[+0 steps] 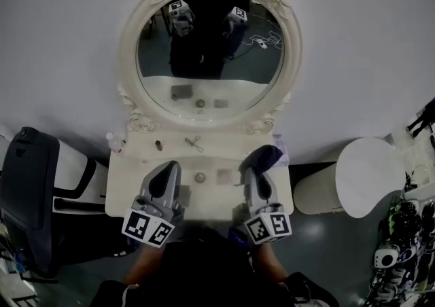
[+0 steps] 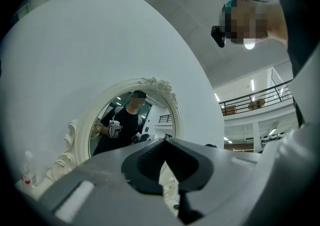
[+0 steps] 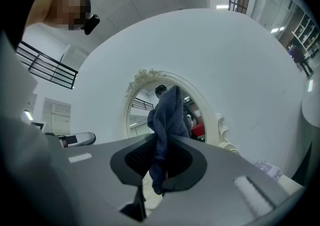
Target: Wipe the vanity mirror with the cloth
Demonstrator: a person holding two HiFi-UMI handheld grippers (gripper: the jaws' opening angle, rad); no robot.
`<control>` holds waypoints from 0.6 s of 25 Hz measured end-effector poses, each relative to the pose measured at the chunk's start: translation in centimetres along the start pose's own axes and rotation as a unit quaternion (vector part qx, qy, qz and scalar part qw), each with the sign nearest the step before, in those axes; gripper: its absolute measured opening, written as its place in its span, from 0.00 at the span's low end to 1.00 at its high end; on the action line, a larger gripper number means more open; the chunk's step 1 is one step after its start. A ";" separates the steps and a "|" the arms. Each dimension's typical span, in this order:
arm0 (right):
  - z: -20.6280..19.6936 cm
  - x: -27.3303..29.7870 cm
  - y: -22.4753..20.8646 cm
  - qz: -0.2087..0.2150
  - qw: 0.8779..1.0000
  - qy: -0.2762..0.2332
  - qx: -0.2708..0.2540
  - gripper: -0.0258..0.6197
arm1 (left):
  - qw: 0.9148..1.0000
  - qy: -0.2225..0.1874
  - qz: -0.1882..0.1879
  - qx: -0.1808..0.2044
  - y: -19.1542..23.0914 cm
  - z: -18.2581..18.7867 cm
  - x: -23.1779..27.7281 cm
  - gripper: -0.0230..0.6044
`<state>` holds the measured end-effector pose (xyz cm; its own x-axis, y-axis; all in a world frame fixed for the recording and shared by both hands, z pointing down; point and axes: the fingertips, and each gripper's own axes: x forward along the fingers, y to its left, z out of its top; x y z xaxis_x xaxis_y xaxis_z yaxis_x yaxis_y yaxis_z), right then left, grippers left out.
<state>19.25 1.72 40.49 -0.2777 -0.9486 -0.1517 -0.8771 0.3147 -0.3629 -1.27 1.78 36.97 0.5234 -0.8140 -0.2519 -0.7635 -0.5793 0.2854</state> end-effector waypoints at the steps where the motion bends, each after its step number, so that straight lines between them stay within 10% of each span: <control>1: 0.2 1.0 -0.7 0.003 1.000 0.000 0.003 0.11 | 1.000 -0.001 0.002 0.000 0.1 0.0 1.0 0.04; 15: 3.9 12.4 -6.0 0.000 0.999 -0.032 0.007 0.11 | 1.000 -0.016 -0.017 0.013 3.7 2.0 10.1 0.04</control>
<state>22.63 -11.82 37.21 -0.2518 -0.9449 -0.2091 -0.8717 0.3153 -0.3751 0.44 -8.49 33.63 0.5364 -0.7923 -0.2908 -0.7556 -0.6043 0.2528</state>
